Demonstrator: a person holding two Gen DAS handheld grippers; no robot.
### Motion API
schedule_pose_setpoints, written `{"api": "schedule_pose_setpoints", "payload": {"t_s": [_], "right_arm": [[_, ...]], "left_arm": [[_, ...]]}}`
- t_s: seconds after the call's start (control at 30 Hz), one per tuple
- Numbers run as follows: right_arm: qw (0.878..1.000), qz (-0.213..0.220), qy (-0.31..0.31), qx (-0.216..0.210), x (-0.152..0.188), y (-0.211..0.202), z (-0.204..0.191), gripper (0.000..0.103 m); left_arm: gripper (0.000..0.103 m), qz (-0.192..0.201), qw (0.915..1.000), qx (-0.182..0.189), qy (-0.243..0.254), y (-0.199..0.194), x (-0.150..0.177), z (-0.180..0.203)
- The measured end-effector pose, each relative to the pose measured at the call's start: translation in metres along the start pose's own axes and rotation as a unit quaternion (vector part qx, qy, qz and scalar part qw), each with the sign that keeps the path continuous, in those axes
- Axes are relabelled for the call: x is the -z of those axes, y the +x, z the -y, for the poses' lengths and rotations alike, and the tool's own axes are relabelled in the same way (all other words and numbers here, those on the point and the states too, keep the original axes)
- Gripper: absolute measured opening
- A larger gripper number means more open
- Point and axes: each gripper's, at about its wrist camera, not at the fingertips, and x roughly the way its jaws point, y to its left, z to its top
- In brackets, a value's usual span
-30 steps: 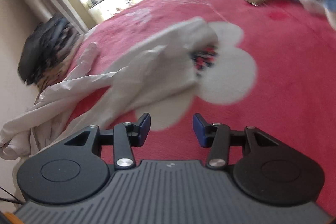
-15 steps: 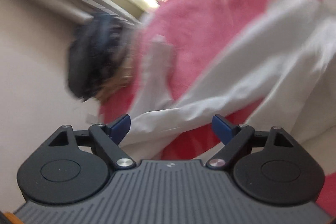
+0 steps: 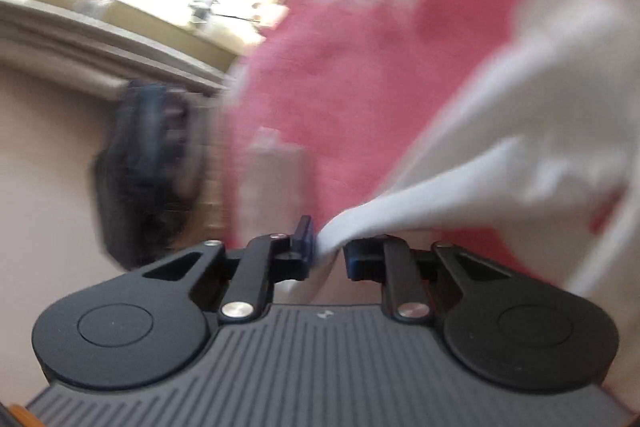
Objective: Fold clothes
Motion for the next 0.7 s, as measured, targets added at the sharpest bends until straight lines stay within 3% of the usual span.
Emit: {"api": "schedule_pose_setpoints", "payload": {"t_s": [0.1, 0.2, 0.3, 0.33, 0.37, 0.4, 0.43, 0.53, 0.67, 0.7], "right_arm": [[0.996, 0.004, -0.063, -0.058, -0.012, 0.001, -0.052, 0.012], [0.983, -0.013, -0.117, -0.139, -0.015, 0.013, -0.116, 0.012], [0.951, -0.059, -0.168, -0.252, -0.005, 0.024, -0.176, 0.017], [0.94, -0.082, -0.19, -0.27, 0.0, 0.028, -0.193, 0.031], [0.934, -0.101, -0.211, -0.269, 0.005, 0.032, -0.205, 0.043], [0.931, -0.112, -0.236, -0.253, 0.013, 0.033, -0.214, 0.069], [0.931, -0.115, -0.26, -0.229, 0.02, 0.034, -0.217, 0.085], [0.931, -0.124, -0.308, -0.153, 0.036, 0.031, -0.201, 0.086], [0.954, -0.109, -0.254, -0.116, 0.037, -0.002, -0.129, 0.086], [0.955, -0.112, -0.255, -0.105, 0.046, -0.009, -0.116, 0.086]], "left_arm": [[0.074, 0.003, 0.9993, -0.01, 0.036, 0.022, -0.005, 0.013], [0.069, 0.0, 0.999, -0.025, 0.038, 0.039, -0.016, 0.013], [0.065, -0.006, 0.9998, -0.018, -0.01, 0.047, -0.025, -0.002], [0.062, -0.008, 0.9995, -0.016, -0.027, 0.049, -0.026, -0.008], [0.06, -0.012, 0.999, -0.018, -0.04, 0.051, -0.025, -0.013], [0.056, -0.016, 0.9982, -0.02, -0.053, 0.053, -0.024, -0.019], [0.052, -0.022, 0.9973, -0.022, -0.066, 0.054, -0.022, -0.025], [0.052, -0.037, 0.9932, -0.021, -0.108, 0.059, -0.015, -0.045], [0.054, -0.043, 0.9864, -0.006, -0.159, 0.062, -0.009, -0.065], [0.055, -0.047, 0.9835, 0.003, -0.174, 0.063, -0.009, -0.07]]}}
